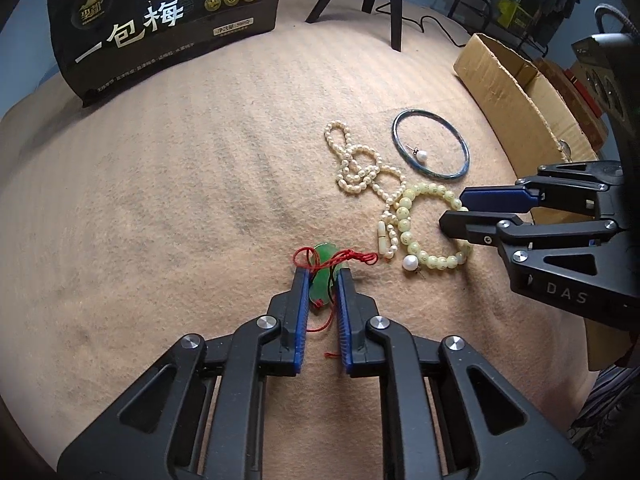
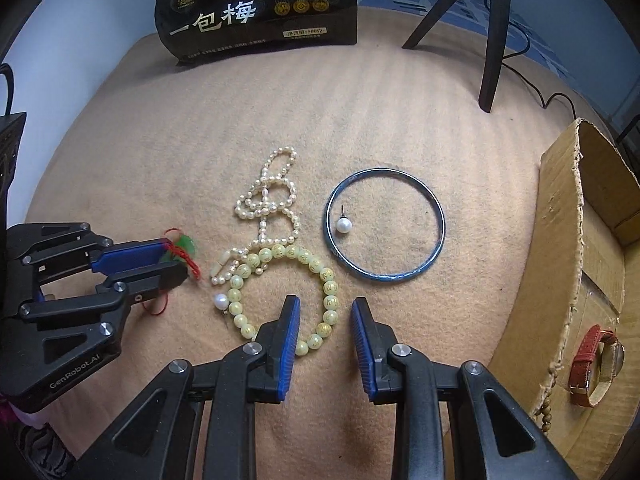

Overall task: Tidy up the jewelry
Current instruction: 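Grasp the jade pendant with the left tool while the right tool grasps the cream bracelet, then carry the pendant and bracelet into the box and open both tools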

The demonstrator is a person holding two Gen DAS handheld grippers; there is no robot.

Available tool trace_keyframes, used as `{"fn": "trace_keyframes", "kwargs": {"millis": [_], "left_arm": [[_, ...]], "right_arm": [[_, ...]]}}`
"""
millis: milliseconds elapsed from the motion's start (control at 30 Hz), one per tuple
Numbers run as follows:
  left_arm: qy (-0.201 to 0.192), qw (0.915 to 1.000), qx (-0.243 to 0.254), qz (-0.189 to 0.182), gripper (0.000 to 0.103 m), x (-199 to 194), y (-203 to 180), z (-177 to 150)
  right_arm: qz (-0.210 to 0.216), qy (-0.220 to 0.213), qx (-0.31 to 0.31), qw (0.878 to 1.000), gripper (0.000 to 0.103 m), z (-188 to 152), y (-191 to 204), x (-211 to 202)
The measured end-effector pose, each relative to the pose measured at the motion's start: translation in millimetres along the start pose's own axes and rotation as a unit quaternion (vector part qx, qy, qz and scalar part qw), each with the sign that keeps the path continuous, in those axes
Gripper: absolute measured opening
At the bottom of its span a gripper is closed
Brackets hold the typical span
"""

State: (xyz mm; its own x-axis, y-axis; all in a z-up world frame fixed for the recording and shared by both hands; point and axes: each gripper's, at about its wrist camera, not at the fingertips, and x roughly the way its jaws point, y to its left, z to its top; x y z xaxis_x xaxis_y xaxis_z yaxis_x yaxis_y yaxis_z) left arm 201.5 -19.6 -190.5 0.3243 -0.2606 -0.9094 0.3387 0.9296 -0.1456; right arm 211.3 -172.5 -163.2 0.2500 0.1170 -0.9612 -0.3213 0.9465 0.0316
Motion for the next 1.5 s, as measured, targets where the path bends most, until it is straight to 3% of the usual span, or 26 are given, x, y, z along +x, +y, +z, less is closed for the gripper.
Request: {"fn": "trace_keyframes", "kwargs": {"millis": [233, 767, 1100, 1500], "left_arm": [[-0.001, 0.9998, -0.016, -0.007, 0.012, -3, 5, -1], [-0.026, 0.9979, -0.056, -0.019, 0.012, -33, 19, 0], [-0.057, 0.9954, -0.067, -0.039, 0.012, -64, 7, 1], [-0.098, 0.9902, -0.065, -0.076, 0.012, -96, -28, 15]], "right_arm": [[0.011, -0.004, -0.003, 1.0, 0.005, -1, 1, 1], [0.038, -0.054, 0.018, 0.998, 0.005, -4, -6, -37], [0.014, -0.098, 0.015, 0.995, 0.005, -9, -6, -78], [0.015, -0.149, 0.037, 0.988, 0.005, -17, -29, -131]]}}
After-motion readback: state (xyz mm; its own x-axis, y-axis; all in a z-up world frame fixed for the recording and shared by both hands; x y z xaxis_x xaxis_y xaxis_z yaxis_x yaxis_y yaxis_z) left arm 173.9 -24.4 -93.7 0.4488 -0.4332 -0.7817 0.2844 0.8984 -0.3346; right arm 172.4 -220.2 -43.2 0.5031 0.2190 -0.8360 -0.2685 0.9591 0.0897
